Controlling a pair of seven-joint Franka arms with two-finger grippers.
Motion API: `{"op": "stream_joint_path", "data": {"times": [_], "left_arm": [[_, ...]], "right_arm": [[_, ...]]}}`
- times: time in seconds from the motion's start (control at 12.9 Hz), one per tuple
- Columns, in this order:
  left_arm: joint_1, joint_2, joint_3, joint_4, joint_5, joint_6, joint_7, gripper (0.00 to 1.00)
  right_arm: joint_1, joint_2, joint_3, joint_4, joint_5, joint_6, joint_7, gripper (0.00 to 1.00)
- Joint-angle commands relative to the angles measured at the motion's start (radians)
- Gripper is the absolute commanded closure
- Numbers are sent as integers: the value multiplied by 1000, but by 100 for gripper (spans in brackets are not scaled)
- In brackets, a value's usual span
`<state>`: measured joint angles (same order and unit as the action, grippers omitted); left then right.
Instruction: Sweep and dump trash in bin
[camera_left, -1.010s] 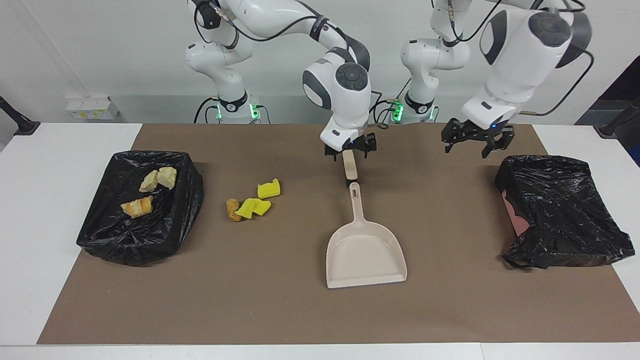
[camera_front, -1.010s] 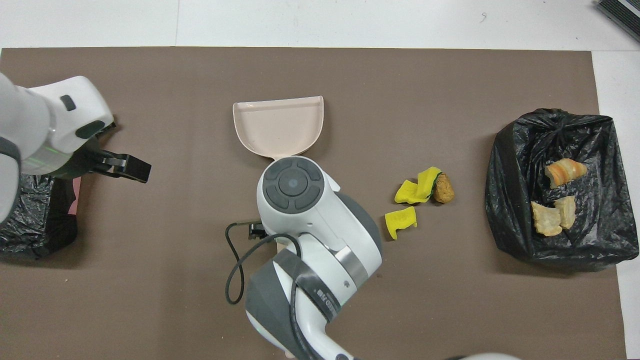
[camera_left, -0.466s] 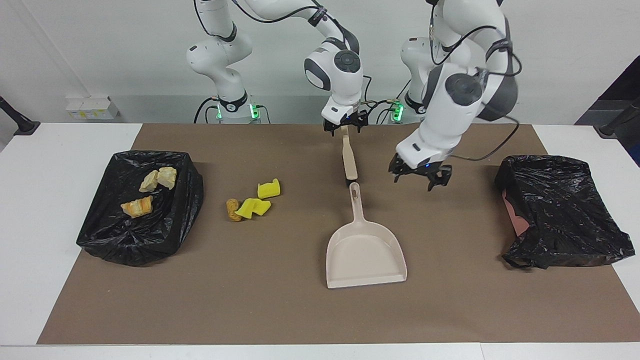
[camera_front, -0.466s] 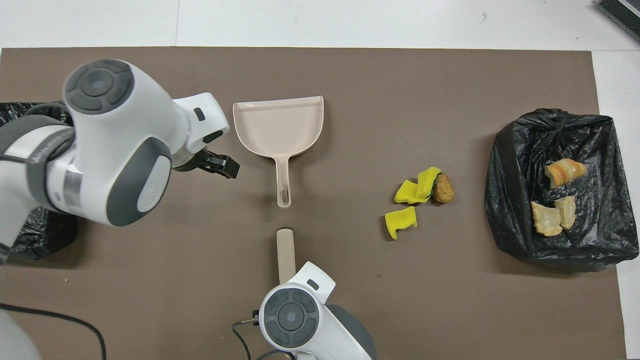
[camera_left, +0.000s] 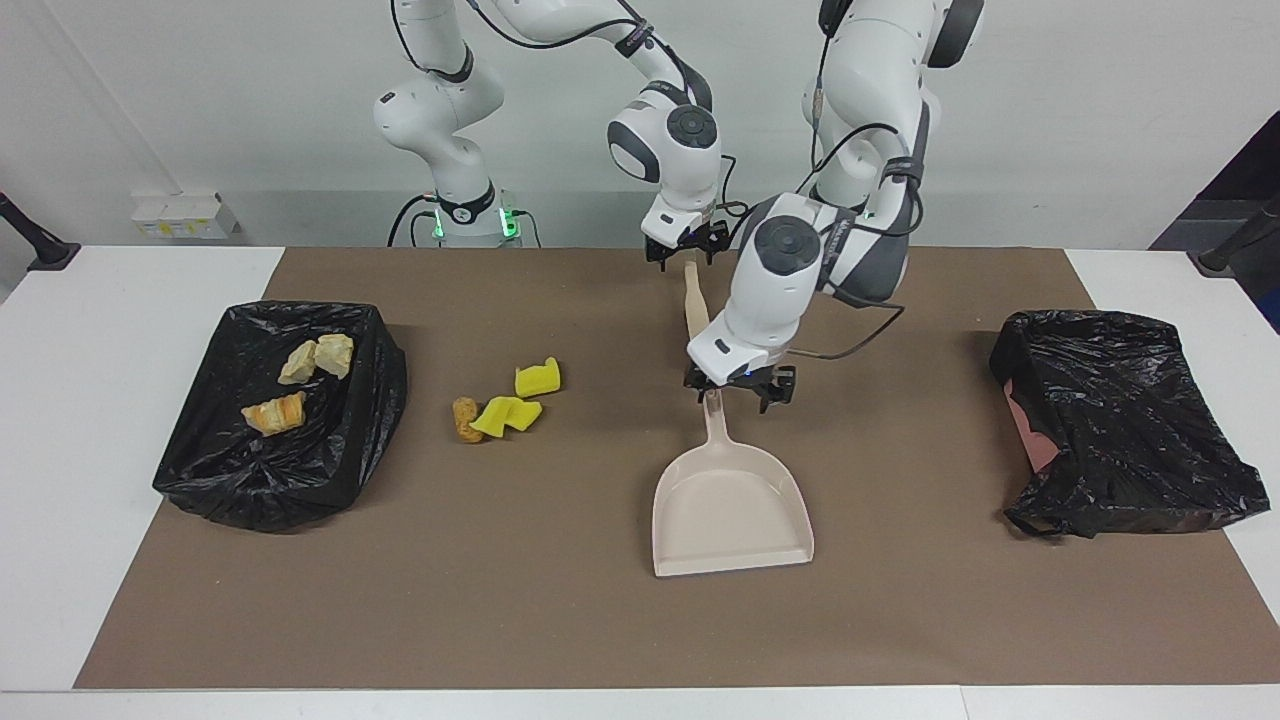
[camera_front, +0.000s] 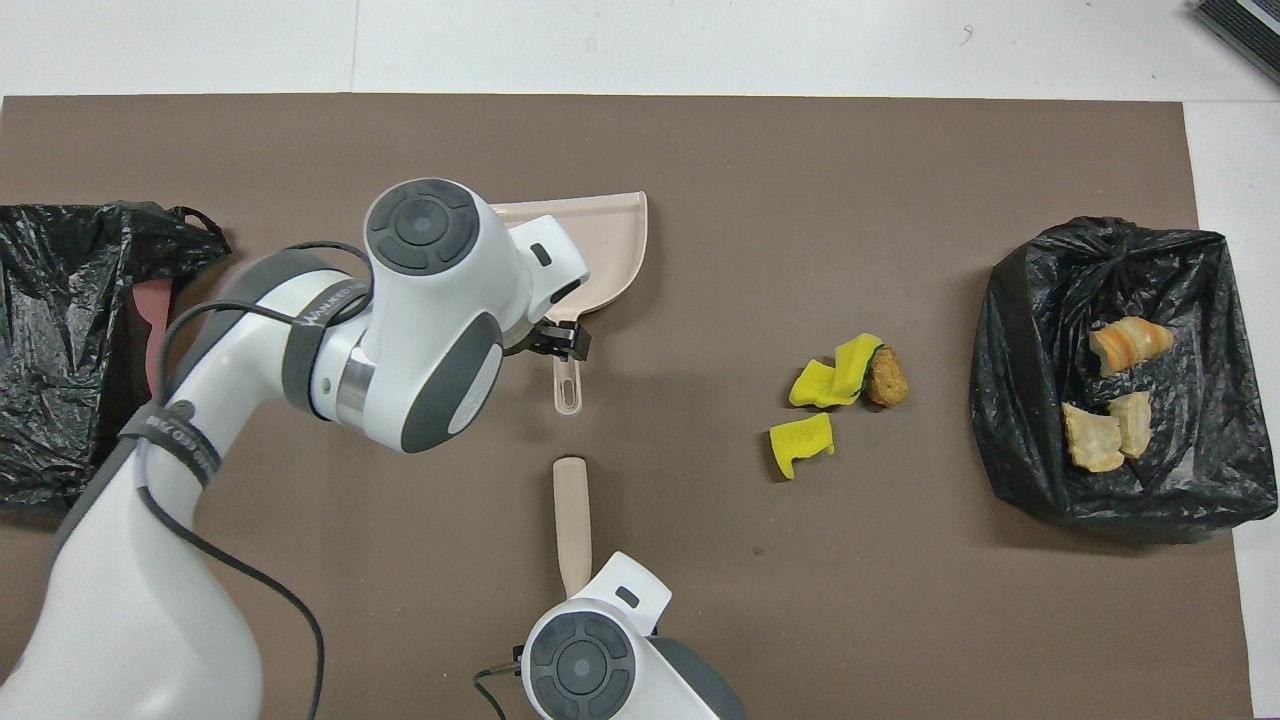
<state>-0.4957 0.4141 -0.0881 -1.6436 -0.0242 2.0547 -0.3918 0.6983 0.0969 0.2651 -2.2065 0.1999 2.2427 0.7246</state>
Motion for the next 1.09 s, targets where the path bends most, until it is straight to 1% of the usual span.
{"op": "stream_joint_path", "data": {"times": [0.0,0.08,0.16,0.31,0.39,0.54,0.7,0.85,1.01], "left_arm": [[-49,57,18,45,17,33,-125,20],[-49,57,18,45,18,33,-127,39],[-44,55,18,44,21,32,-125,52],[-35,54,19,41,23,27,-127,86],[-34,52,22,41,23,21,-127,100],[-26,42,30,41,23,16,-125,100],[17,28,28,42,61,21,-104,100],[35,6,30,48,76,18,-14,100],[68,-15,30,45,84,15,98,100]], "right_arm": [[4,-10,-3,-15,23,26,13,78],[3,-6,-3,-9,23,25,15,96],[3,0,-3,-1,23,25,15,100],[-9,9,-6,10,23,18,16,100],[-19,12,-6,13,21,11,12,100],[-28,20,-10,34,6,-35,16,100],[-58,0,-13,48,0,-89,12,100],[-98,-57,-13,53,-37,-152,0,100],[-179,-139,-12,48,-45,-259,-74,100]]}}
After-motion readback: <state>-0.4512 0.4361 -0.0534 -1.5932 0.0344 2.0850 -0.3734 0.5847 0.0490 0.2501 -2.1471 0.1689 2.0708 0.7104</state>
